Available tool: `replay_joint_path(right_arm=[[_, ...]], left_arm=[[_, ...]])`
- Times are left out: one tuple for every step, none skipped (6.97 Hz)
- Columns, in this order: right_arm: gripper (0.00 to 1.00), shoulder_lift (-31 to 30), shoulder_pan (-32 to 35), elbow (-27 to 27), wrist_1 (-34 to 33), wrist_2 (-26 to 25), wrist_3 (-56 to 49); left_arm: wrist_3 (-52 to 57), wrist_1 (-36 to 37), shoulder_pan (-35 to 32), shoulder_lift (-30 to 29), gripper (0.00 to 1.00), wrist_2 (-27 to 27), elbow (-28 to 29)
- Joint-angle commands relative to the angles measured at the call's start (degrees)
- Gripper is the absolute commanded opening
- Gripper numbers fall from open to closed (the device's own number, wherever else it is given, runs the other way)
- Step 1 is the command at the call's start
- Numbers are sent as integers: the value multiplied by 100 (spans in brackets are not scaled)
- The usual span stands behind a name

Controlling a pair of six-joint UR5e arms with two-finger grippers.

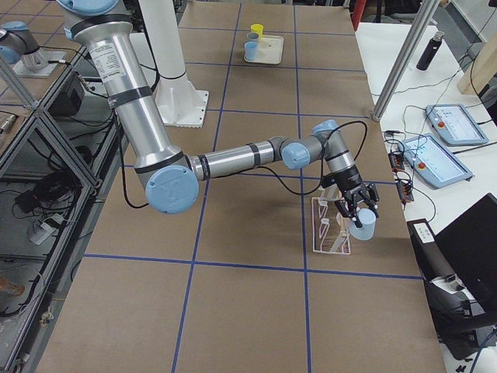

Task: Transfer IKEA cup to right arm and place on rack

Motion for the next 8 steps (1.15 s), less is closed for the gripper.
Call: replay_joint_path(right_arm=[[0, -4, -54, -11, 0, -33, 60], [0, -4, -54, -11, 0, -25, 60], [0, -12, -54, -28, 8, -33, 34], [0, -56, -54, -28, 9, -155, 16], [0, -65, -54, -54, 9, -261, 16], [0, -56, -63, -63, 9, -262, 25], [0, -56, -80, -63, 9, -271, 33], [0, -48, -98, -63, 9, -279, 51]], left_arm=[[2, 0, 0, 0, 100, 0, 0], [2, 0, 0, 0, 100, 0, 0], [-7, 0, 0, 0, 100, 0, 0], [-7, 0, 0, 0, 100, -9, -9], [-24, -9, 0, 0, 100, -9, -9], [-198, -26, 0, -9, 100, -9, -18], [-200, -26, 0, -9, 100, -9, -26], [-200, -26, 0, 0, 100, -9, -35]])
